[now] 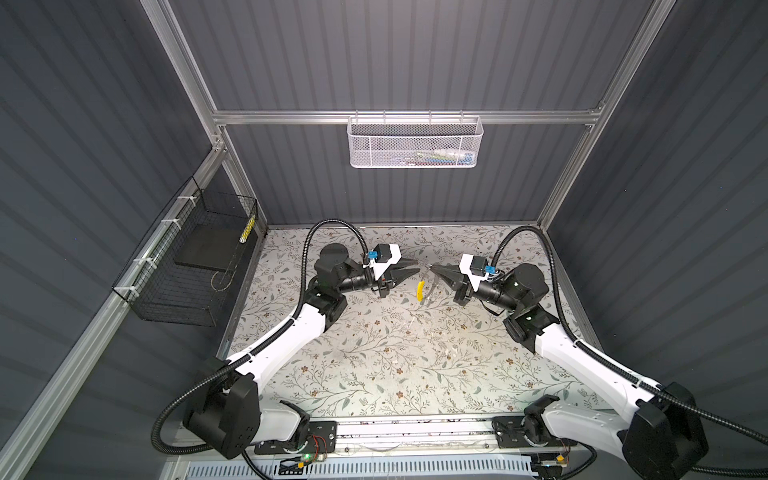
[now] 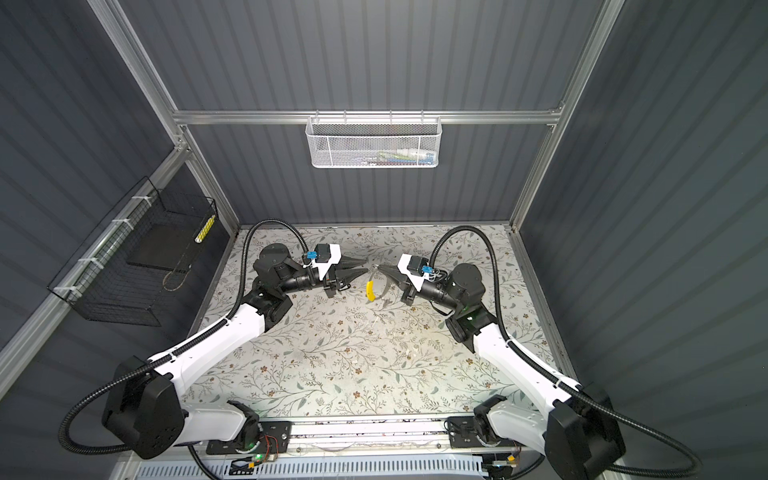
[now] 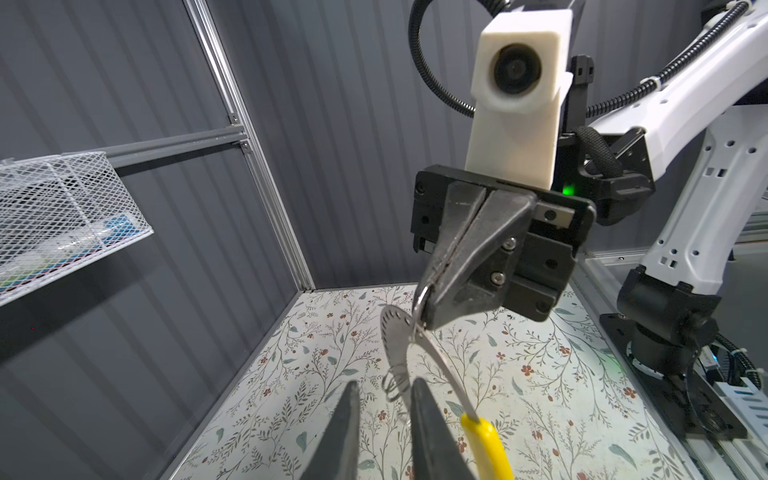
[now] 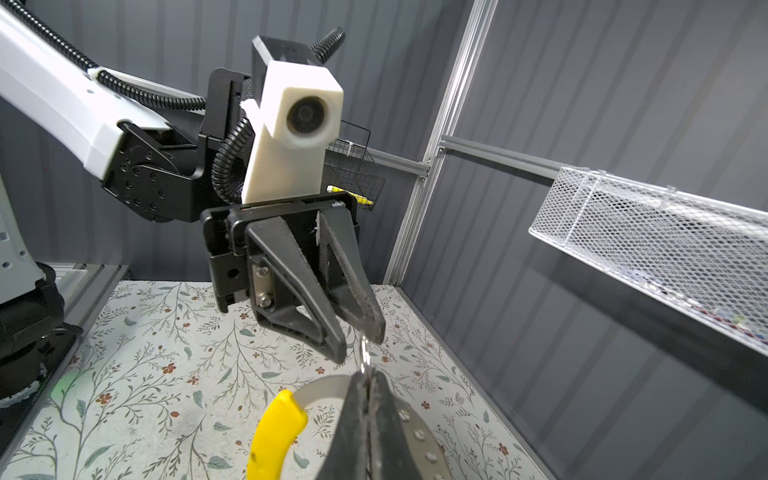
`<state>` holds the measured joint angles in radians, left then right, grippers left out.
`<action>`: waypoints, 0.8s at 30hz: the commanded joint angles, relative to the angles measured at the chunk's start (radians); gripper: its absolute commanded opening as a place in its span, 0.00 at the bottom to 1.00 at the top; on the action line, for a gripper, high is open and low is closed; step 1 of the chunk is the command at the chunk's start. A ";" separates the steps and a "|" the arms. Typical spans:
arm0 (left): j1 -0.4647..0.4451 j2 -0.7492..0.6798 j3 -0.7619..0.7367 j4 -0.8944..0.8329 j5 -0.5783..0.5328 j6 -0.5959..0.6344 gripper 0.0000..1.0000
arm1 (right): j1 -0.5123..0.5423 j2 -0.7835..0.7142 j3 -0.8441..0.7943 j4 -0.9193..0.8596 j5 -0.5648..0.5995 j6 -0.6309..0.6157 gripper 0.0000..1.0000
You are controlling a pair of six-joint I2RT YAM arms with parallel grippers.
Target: Put the keys on the keyring
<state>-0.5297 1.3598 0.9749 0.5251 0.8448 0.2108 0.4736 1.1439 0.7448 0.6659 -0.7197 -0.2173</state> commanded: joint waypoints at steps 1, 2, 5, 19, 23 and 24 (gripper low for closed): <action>-0.009 0.007 0.019 0.031 0.041 -0.013 0.22 | 0.001 0.000 -0.004 0.048 -0.019 -0.046 0.00; -0.011 0.008 0.020 0.021 0.042 -0.004 0.22 | 0.002 0.000 -0.004 0.046 -0.019 -0.056 0.00; -0.019 0.007 0.034 -0.011 0.040 0.030 0.21 | 0.003 0.006 0.003 0.029 -0.023 -0.088 0.00; -0.032 0.009 0.095 -0.217 0.005 0.215 0.19 | 0.039 -0.014 0.022 -0.097 0.072 -0.355 0.00; -0.032 -0.019 0.114 -0.368 -0.067 0.340 0.25 | 0.054 -0.056 0.029 -0.155 0.152 -0.483 0.00; -0.031 -0.027 0.117 -0.391 -0.086 0.359 0.26 | 0.058 -0.062 0.031 -0.164 0.169 -0.507 0.00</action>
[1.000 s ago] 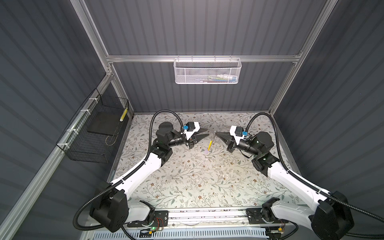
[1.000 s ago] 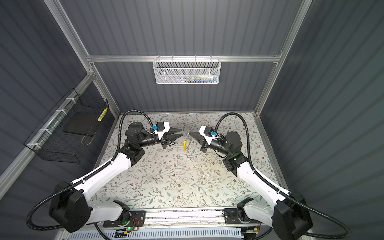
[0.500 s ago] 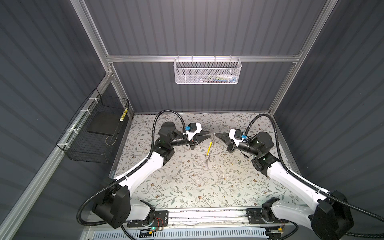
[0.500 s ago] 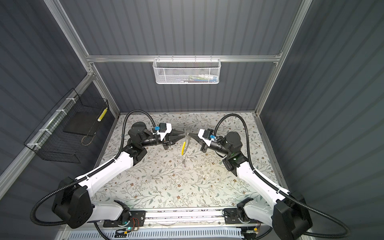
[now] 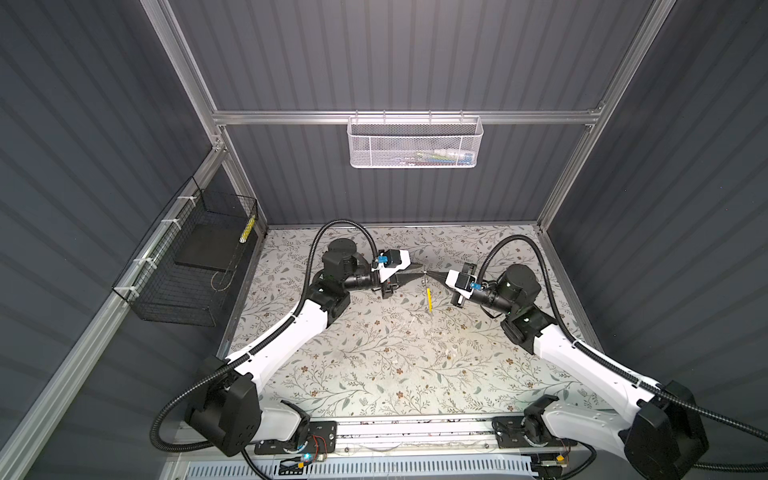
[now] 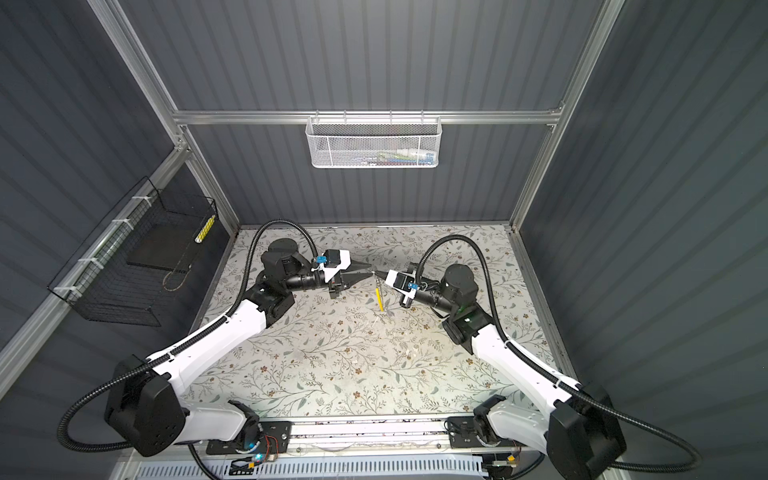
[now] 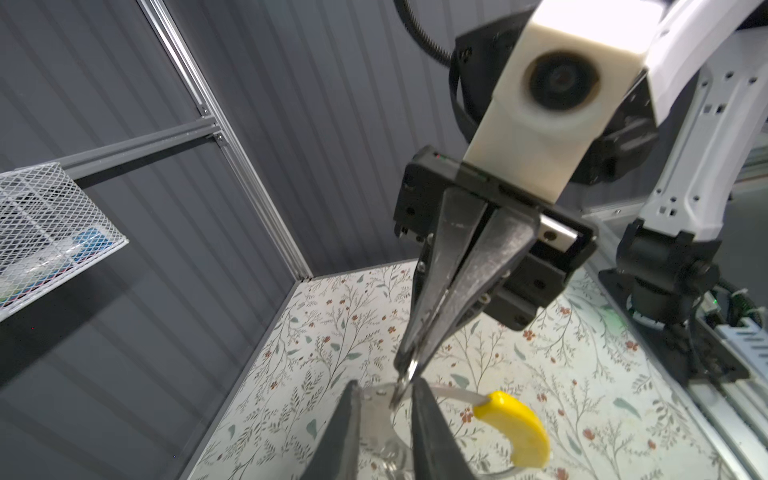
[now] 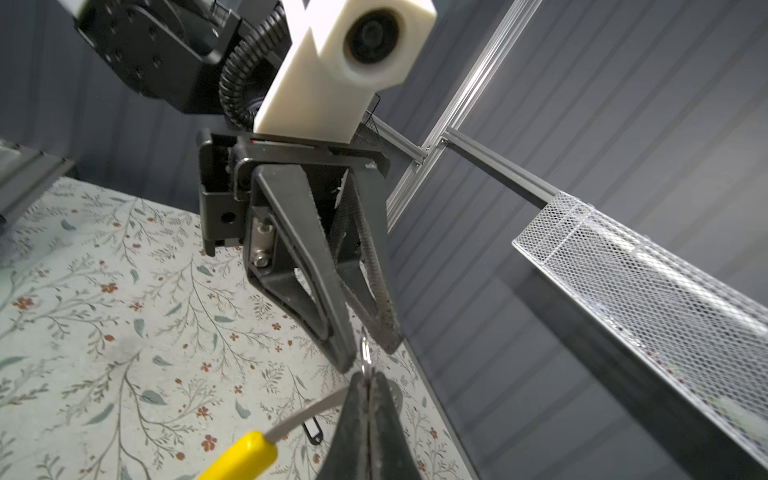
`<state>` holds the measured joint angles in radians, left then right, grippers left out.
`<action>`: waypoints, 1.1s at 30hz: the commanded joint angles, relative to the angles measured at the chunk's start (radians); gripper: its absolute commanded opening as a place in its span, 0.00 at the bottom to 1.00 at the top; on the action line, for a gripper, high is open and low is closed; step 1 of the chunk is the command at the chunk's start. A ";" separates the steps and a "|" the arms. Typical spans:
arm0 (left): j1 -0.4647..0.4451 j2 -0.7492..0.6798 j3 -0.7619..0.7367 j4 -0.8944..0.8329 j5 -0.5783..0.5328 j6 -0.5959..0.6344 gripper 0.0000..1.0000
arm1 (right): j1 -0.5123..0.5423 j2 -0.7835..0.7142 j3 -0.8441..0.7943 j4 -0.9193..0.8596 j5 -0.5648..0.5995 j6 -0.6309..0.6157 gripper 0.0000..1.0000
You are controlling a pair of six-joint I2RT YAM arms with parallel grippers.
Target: Put the keys on the keyring
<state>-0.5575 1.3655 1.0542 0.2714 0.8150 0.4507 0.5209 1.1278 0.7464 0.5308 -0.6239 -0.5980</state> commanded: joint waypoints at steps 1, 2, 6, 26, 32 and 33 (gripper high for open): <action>-0.001 -0.038 0.036 -0.145 -0.069 0.126 0.27 | 0.012 -0.051 0.031 -0.040 0.086 -0.148 0.00; 0.004 -0.044 0.034 -0.152 -0.079 0.135 0.27 | 0.014 -0.055 0.034 -0.054 0.101 -0.171 0.00; 0.010 -0.054 0.033 -0.181 -0.093 0.171 0.28 | 0.022 -0.062 0.053 -0.116 0.116 -0.242 0.00; -0.047 -0.039 0.109 -0.191 -0.117 0.289 0.27 | 0.037 -0.034 0.102 -0.207 0.108 -0.287 0.00; -0.056 -0.031 0.125 -0.206 -0.104 0.302 0.23 | 0.042 -0.036 0.107 -0.212 0.112 -0.286 0.00; -0.056 -0.030 0.127 -0.210 -0.100 0.306 0.22 | 0.043 -0.036 0.106 -0.213 0.112 -0.283 0.00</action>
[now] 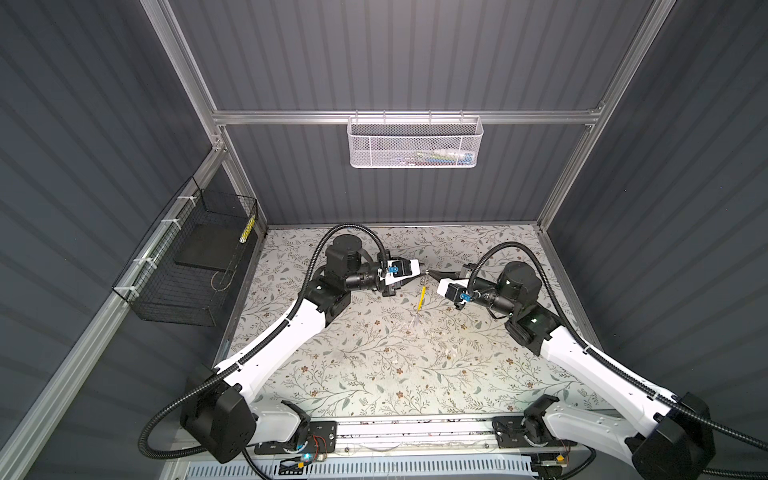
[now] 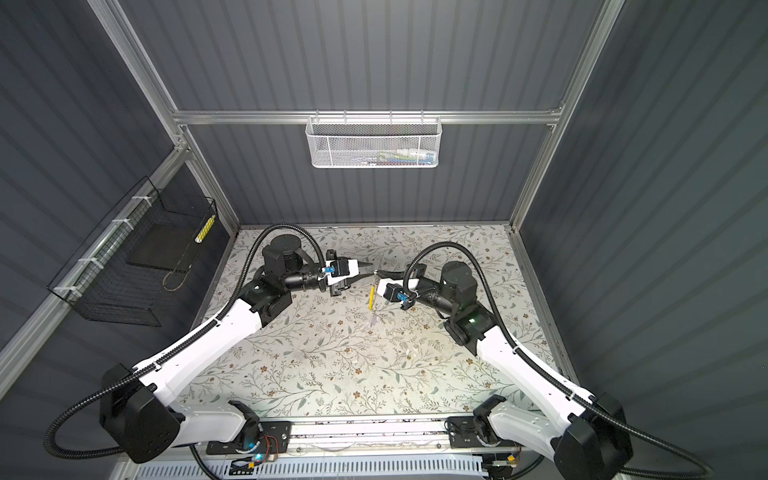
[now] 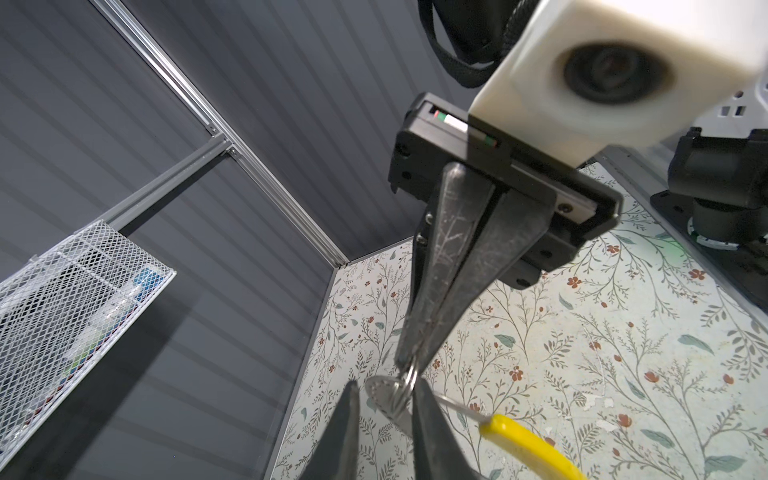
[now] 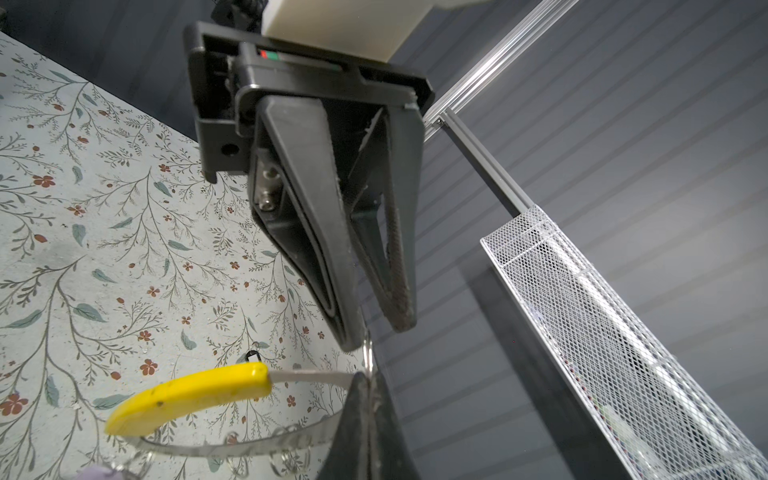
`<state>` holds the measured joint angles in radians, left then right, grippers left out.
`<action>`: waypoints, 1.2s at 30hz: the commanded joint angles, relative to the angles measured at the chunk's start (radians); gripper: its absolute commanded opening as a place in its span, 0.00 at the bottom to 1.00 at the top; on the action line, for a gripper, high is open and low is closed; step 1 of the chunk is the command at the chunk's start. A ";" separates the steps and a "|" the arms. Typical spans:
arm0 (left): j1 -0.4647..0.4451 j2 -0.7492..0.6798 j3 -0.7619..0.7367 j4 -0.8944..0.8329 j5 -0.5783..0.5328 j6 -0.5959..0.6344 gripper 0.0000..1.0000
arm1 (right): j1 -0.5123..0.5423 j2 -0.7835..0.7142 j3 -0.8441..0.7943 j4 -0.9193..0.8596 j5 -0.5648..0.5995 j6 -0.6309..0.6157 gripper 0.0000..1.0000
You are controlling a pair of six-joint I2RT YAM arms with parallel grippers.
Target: Put the keys on the keyring
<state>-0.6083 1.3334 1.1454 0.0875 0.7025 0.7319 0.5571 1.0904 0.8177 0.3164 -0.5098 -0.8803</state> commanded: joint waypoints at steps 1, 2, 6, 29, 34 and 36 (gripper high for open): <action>-0.006 0.004 0.040 -0.034 0.015 0.028 0.22 | 0.007 0.000 0.035 0.003 -0.003 0.002 0.00; -0.007 0.007 0.042 -0.043 0.015 0.033 0.22 | 0.007 0.000 0.035 0.003 -0.003 0.003 0.00; -0.010 0.013 0.050 -0.074 0.017 0.053 0.21 | 0.009 -0.001 0.038 0.000 -0.008 0.007 0.00; 0.003 0.025 -0.004 0.119 0.136 -0.092 0.00 | -0.018 -0.055 -0.036 0.065 0.034 0.144 0.20; 0.040 0.044 -0.048 0.334 0.222 -0.261 0.00 | -0.047 -0.090 -0.075 0.113 0.019 0.236 0.24; 0.046 0.055 -0.055 0.395 0.248 -0.308 0.00 | -0.054 -0.096 -0.083 0.138 0.014 0.272 0.24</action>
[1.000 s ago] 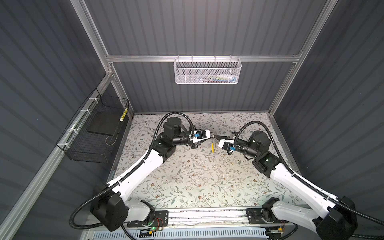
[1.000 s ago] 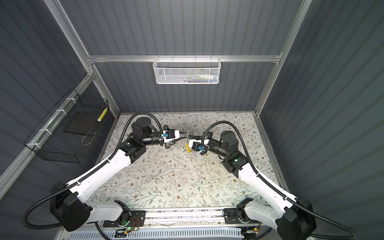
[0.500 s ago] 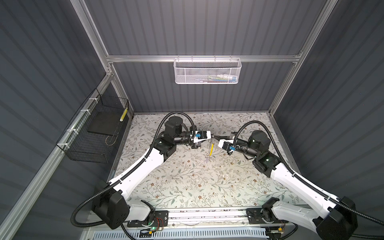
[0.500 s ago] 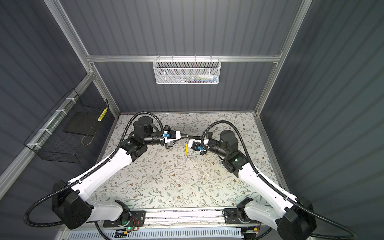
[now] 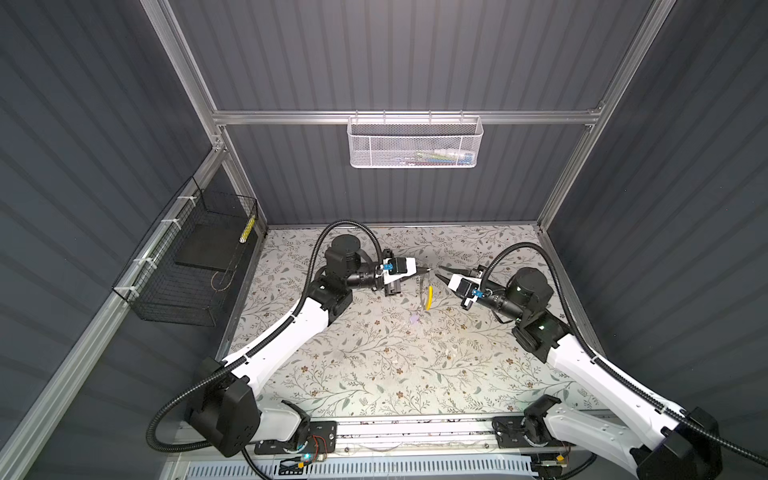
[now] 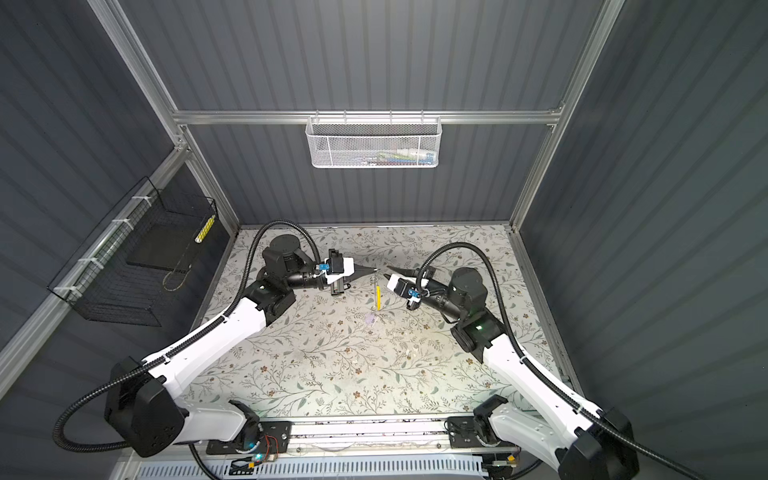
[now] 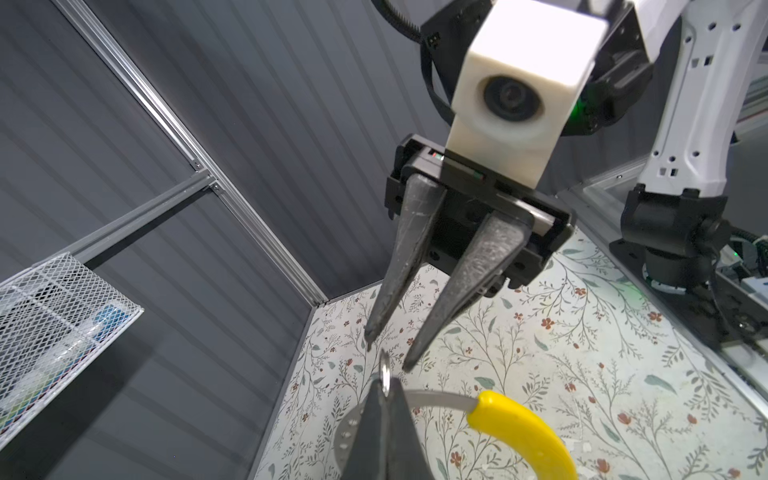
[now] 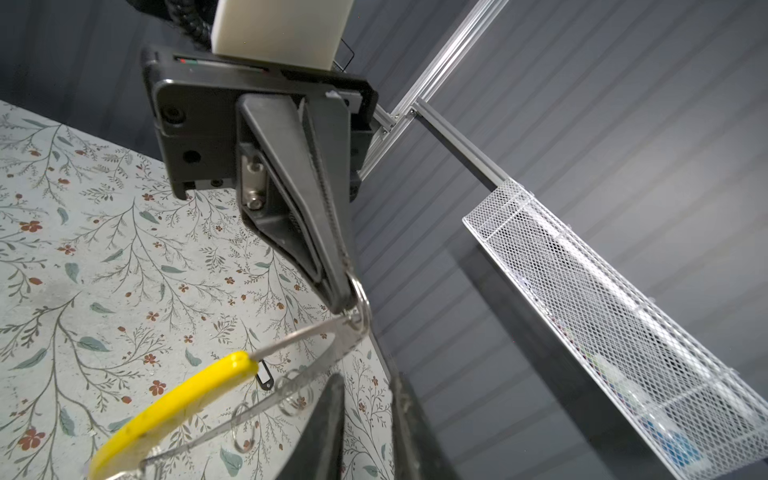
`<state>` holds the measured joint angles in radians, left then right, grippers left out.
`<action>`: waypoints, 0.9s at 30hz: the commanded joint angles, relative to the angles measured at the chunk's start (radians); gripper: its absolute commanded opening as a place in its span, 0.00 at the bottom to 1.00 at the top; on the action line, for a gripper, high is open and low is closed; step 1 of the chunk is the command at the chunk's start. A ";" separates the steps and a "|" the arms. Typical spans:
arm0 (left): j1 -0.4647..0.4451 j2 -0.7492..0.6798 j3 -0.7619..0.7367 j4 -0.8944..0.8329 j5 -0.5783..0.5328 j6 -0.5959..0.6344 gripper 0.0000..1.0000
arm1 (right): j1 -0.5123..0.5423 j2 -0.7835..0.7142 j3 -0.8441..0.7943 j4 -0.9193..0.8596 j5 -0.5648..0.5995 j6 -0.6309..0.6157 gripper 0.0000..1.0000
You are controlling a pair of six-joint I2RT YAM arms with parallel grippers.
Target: Put the keys on the keyring
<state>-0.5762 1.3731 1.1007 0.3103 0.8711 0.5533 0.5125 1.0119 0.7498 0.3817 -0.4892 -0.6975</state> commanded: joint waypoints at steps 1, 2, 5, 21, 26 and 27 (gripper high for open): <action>0.016 0.022 -0.014 0.198 0.093 -0.151 0.00 | -0.016 -0.019 -0.016 0.087 -0.012 0.110 0.24; 0.019 0.027 -0.017 0.223 0.104 -0.167 0.00 | -0.021 -0.019 -0.017 0.103 -0.020 0.128 0.24; 0.019 0.042 -0.021 0.268 0.121 -0.191 0.00 | -0.024 -0.012 0.001 0.109 -0.061 0.162 0.24; 0.018 0.067 -0.021 0.327 0.149 -0.231 0.00 | -0.023 0.069 0.083 0.140 -0.180 0.243 0.21; 0.018 0.073 -0.015 0.325 0.152 -0.227 0.00 | -0.024 0.083 0.097 0.141 -0.206 0.255 0.19; 0.018 0.073 -0.013 0.324 0.154 -0.226 0.00 | -0.024 0.085 0.098 0.140 -0.208 0.255 0.19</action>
<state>-0.5602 1.4368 1.0847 0.6006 1.0008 0.3382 0.4908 1.0927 0.8143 0.4980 -0.6670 -0.4652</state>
